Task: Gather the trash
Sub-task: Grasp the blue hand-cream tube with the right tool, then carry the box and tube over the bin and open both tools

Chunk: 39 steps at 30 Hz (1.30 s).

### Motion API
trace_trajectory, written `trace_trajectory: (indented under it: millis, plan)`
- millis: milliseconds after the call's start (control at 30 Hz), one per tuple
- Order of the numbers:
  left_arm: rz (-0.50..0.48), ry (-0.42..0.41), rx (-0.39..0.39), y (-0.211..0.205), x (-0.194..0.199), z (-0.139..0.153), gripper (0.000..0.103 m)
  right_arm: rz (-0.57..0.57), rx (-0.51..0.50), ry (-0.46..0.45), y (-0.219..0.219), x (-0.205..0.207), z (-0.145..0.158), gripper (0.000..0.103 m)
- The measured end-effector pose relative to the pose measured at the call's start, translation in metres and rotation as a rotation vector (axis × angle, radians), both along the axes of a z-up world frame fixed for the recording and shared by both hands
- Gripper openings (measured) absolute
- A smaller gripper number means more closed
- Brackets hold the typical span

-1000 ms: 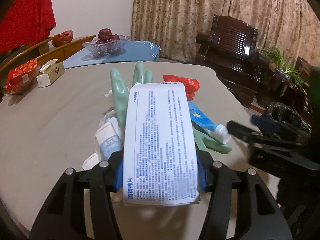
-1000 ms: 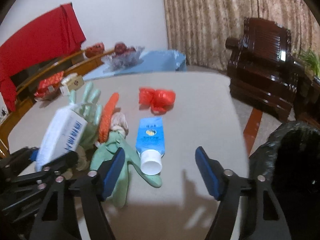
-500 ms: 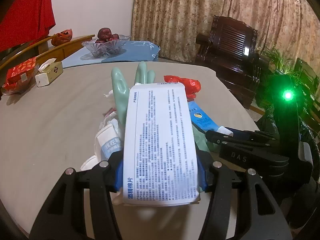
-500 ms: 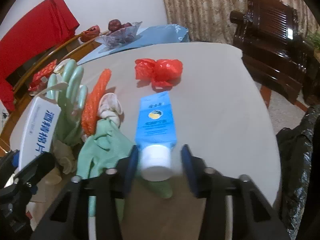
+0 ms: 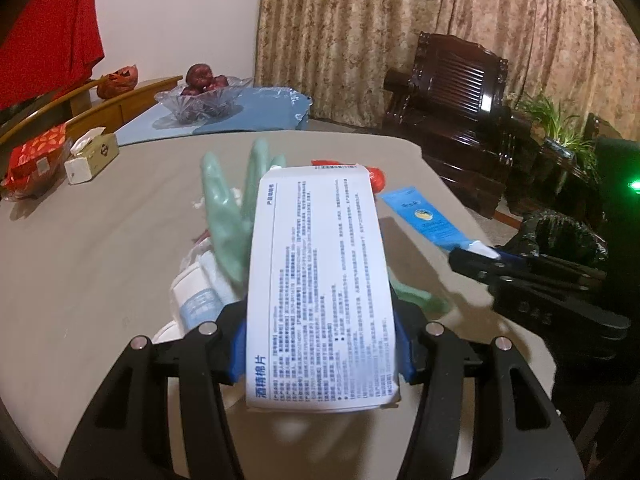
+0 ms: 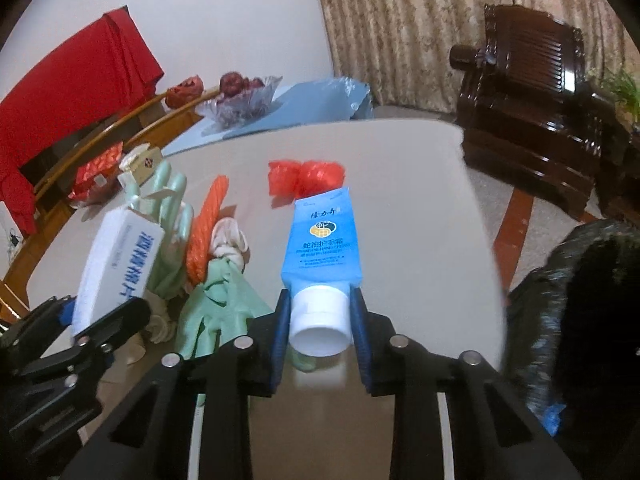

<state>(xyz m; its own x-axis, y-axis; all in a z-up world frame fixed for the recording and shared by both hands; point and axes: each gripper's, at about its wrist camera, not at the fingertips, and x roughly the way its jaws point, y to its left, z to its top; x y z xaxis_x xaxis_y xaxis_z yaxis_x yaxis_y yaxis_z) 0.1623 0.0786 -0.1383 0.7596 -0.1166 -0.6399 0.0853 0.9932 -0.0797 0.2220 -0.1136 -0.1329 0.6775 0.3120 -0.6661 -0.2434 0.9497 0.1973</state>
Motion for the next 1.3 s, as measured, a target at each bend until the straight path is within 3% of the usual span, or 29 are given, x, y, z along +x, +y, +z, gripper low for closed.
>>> trace_trajectory:
  millis: [333,600,1000,1300]
  plan:
    - [-0.101,-0.036,-0.017,-0.051,-0.004,0.019,0.054,-0.109,0.026,-0.099,-0.064,-0.046,0.045,0.029]
    - [-0.246,-0.07,-0.057,-0.123,-0.005,0.037,0.054,-0.252,-0.001,-0.143,-0.131,-0.085,0.064,0.029]
    - [-0.441,-0.045,-0.106,-0.23,-0.006,0.028,0.054,-0.436,-0.043,-0.088,-0.215,-0.128,0.044,0.029]
    - [-0.531,0.022,-0.112,-0.282,0.003,0.005,0.054,-0.487,-0.042,-0.035,-0.24,-0.133,0.024,0.029]
